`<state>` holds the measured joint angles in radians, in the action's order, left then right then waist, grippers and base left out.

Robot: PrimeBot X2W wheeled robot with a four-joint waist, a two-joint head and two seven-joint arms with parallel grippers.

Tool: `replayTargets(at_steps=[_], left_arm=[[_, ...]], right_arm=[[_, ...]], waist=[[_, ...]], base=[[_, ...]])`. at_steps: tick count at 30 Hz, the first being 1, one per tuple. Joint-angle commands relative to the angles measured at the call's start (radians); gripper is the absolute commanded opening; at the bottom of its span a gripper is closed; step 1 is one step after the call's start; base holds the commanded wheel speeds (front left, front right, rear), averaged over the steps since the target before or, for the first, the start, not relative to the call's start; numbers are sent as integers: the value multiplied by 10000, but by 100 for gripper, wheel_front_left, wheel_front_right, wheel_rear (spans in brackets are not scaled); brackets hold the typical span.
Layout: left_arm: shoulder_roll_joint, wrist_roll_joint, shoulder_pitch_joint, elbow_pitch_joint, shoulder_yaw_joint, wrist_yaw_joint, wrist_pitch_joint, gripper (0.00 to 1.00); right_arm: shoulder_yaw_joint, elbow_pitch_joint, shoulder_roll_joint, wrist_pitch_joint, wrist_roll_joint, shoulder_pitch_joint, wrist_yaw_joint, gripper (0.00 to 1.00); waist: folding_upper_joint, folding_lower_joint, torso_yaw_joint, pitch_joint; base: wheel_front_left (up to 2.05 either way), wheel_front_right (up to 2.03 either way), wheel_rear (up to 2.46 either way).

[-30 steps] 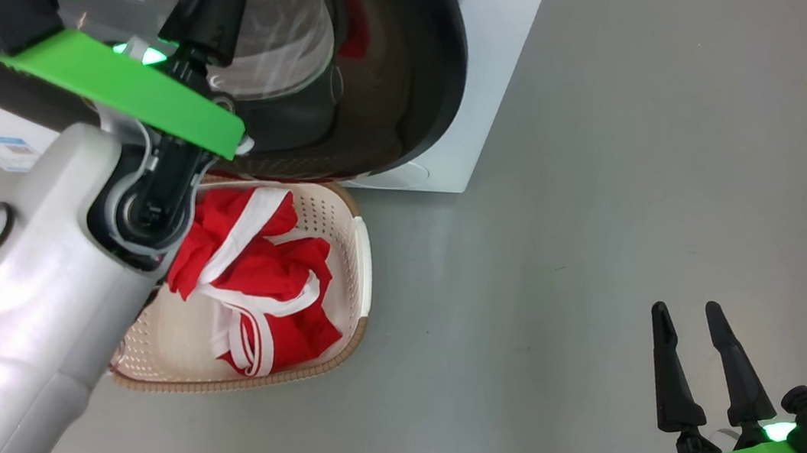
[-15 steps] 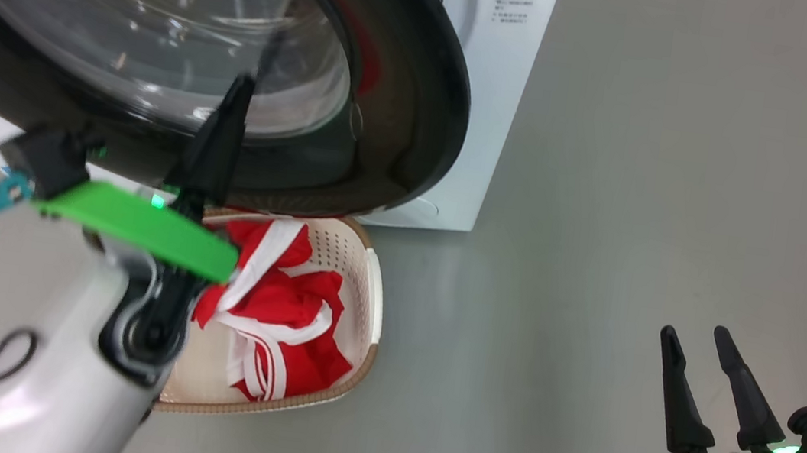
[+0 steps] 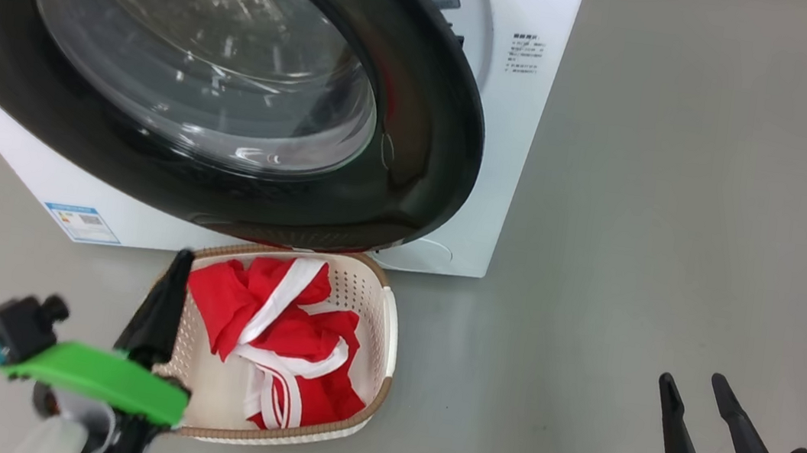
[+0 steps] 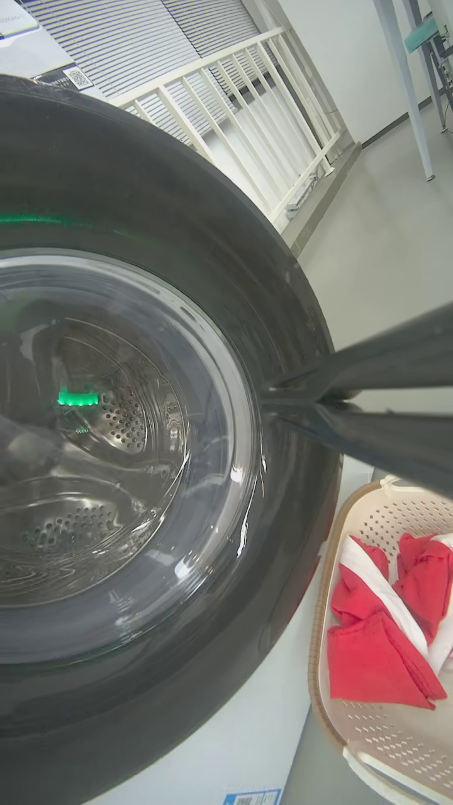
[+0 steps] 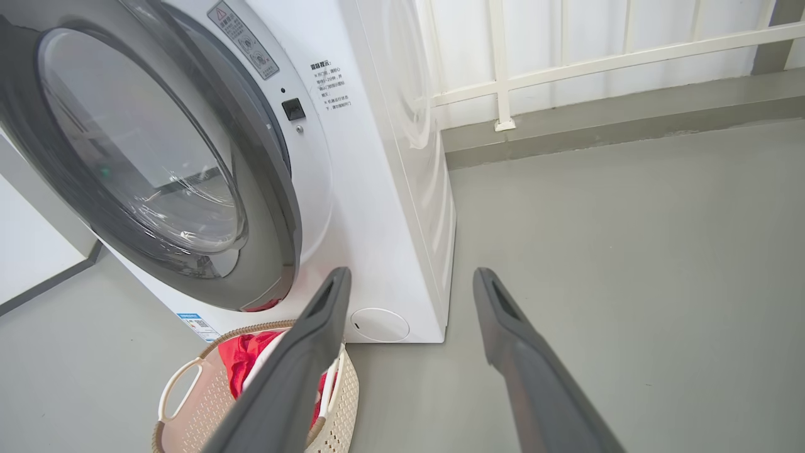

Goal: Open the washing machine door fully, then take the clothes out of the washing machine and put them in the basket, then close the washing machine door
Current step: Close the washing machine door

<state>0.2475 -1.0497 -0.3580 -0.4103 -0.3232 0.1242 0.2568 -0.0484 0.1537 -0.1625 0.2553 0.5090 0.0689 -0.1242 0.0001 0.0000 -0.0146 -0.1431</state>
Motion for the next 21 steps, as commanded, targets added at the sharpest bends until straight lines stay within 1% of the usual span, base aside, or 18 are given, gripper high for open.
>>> replayTargets(at_steps=[1, 3, 8, 9, 10, 11, 12, 15, 16, 18, 19, 20, 21], left_arm=[[319, 303, 192, 224, 593, 65, 49, 0], [243, 481, 585, 251, 855, 65, 49, 0], [95, 937, 1543, 349, 1486, 65, 49, 4], [92, 1113, 1725, 367, 1617, 65, 49, 8], [60, 1260, 1883, 379, 1773, 65, 49, 17], [14, 1387, 2030, 388, 1915, 65, 49, 21], [14, 1387, 2030, 388, 1915, 65, 49, 21], [-94, 1945, 2417, 436, 2345, 65, 49, 40], [-164, 2076, 2519, 464, 2512, 65, 49, 49], [-229, 2550, 2712, 525, 2813, 65, 49, 82], [-291, 2764, 2804, 562, 2945, 65, 49, 94], [-360, 2941, 2890, 600, 3089, 65, 49, 100], [-392, 3169, 2971, 642, 3212, 65, 49, 100]], right_arm=[[-170, -246, -243, 65, 1, 54, -65, 100], [-135, -245, -267, 65, 4, 142, -65, 100], [-53, -236, -302, 65, -12, 359, -65, 100], [-33, -241, -310, 65, -12, 408, -65, 100], [-7, -243, -322, 65, -9, 447, -65, 100], [20, -244, -329, 65, -9, 482, -65, 100], [20, -244, -329, 65, -9, 482, -65, 100], [95, -257, -333, 65, -15, 576, -65, 100], [117, -265, -333, 65, -17, 601, -65, 100], [142, -277, -337, 65, -21, 650, -65, 100], [153, -283, -343, 65, -25, 681, -65, 100], [166, -289, -354, 65, -26, 712, -65, 100], [184, -295, -370, 65, -26, 741, -65, 100]], waist=[[-1, 0, -42, 122], [-1, 0, -43, 182], [-1, 0, -23, 366], [-1, 0, -14, 387], [-1, 0, -12, 406], [-1, 0, -13, 427], [-1, 0, -13, 427], [-1, 0, -30, 474], [-1, 0, -36, 483], [-1, 0, -49, 509], [-1, 0, -56, 527], [-1, 0, -63, 543], [-1, 0, -67, 555]], base=[[0, 0, 0], [0, 0, 0], [0, 0, 0], [0, 0, 0], [0, 0, 0], [0, 0, 0], [0, 0, 0], [0, 0, 0], [0, 0, 0], [0, 0, 0], [0, 0, 0], [0, 0, 0], [0, 0, 0]])
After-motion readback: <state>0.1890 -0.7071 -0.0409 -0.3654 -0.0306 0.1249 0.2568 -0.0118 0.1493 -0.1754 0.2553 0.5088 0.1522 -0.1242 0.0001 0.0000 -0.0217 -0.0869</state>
